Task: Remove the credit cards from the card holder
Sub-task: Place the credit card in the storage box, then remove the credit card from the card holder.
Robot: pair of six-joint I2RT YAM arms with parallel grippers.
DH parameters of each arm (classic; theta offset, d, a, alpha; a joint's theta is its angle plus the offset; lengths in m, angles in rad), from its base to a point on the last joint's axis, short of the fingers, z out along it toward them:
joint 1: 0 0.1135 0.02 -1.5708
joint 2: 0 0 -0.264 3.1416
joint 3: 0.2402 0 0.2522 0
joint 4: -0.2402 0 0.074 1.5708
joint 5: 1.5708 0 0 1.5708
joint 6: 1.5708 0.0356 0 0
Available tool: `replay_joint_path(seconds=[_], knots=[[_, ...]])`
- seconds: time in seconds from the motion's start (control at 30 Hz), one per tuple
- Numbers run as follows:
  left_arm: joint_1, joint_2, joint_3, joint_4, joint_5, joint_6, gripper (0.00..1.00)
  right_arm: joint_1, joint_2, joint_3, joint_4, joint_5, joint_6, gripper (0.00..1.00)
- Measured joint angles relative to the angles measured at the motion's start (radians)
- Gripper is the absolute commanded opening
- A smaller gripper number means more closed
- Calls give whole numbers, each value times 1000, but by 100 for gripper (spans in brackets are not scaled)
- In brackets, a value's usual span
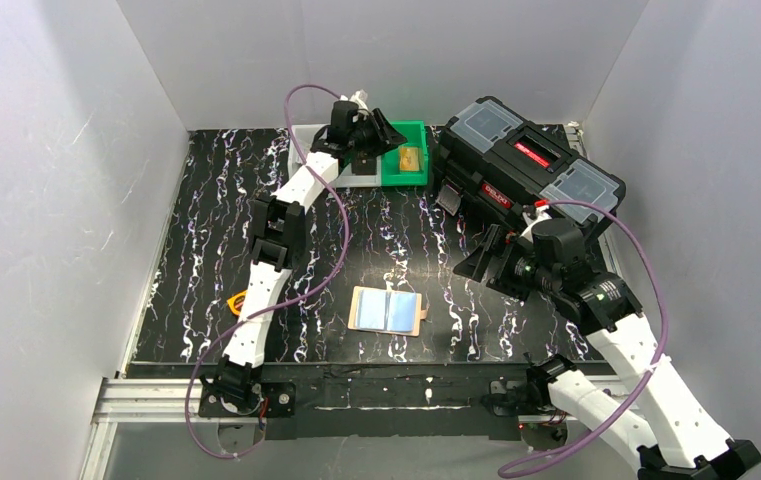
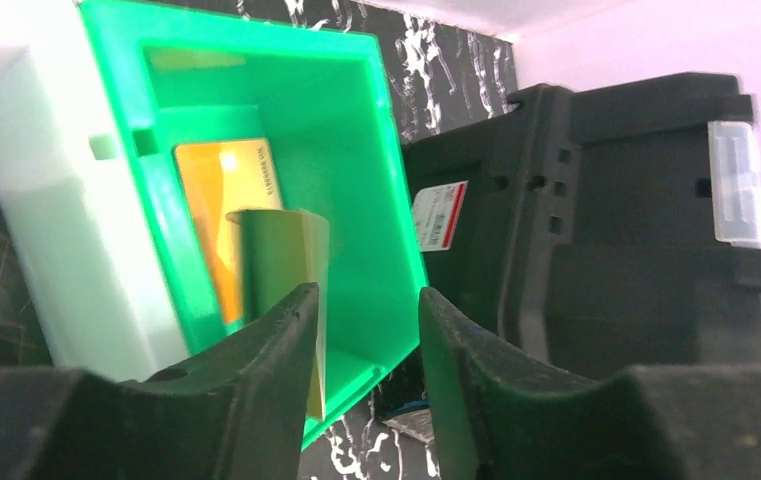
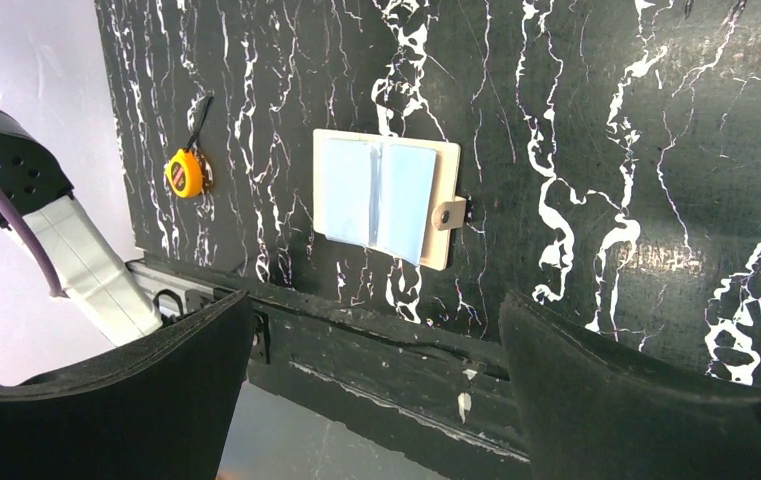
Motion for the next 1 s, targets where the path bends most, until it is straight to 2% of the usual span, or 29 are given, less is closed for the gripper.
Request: replay_joint_path(seconds=[0.1,0.23,0.4,0.5,0.6,0.73,0.77,0.8,0.83,1.0], knots=[[3,0,29,7,-5,0,60,0,4,0,0,-4,-1,98],[3,0,32,13,-5,-3,66,0,6,0,0,-12,-6,98],[5,-18,23,8,-6,8,68,0,33,0,0,-23,-14,98],[5,-69,-39,1,-3,15,68,0,56,0,0,-28,-17,98],[5,-159,-144,-12,4,22,69,0,76,0,1,-35,-20,99],[5,-345,-364,-7,19,26,71,0,108,0,5,-46,-22,98],[5,-416,-458,10,21,27,71,0,115,0,8,-49,-22,98],[5,-428,-472,10,22,26,71,0,124,0,11,-54,-21,98],[5,-537,-600,0,31,26,71,0,132,0,18,-59,-21,98],[5,-806,-905,-32,41,45,72,12,173,-13,71,-76,-14,98]])
